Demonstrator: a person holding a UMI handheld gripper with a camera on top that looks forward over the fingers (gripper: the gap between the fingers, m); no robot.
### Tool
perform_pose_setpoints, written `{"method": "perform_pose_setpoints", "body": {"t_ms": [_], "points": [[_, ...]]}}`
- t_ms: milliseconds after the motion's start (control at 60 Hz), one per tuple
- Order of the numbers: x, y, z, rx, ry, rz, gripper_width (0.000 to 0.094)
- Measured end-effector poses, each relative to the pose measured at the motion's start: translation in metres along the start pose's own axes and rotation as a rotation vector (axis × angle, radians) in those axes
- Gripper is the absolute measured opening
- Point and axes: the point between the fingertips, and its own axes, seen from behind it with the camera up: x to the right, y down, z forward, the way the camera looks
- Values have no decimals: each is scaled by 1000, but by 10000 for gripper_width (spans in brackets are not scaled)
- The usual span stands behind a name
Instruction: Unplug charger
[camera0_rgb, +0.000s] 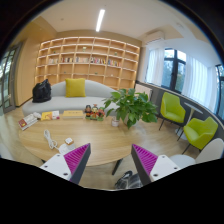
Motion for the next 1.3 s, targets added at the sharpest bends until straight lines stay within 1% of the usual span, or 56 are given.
{"method": "perform_pose_setpoints", "body": {"t_ms": [333,433,517,633,683,767,883,1000,1050,1083,1150,1183,1250,1300], "points": [[1,9,4,-2,-10,-5,849],[-12,26,14,-10,-46,-5,850],[-33,47,24,-27,-101,-28,847],[-91,81,58,-57,-202,-50,848],[-116,88,72,-60,-248,-53,854],[-157,88,102,-42,-308,-46,852],[-202,85,152,-24,-341,-20,849],[-227,83,201,-7,-330,-11,835],[-235,86,218,-7,-328,-17,812],[-240,88,227,-6,-326,-23,780],[-241,90,242,1,-305,-28,603],[-242,89,247,11,-298,-25,538],[-247,86,250,27,-327,-6,454],[-247,85,251,31,-324,-8,431]]}}
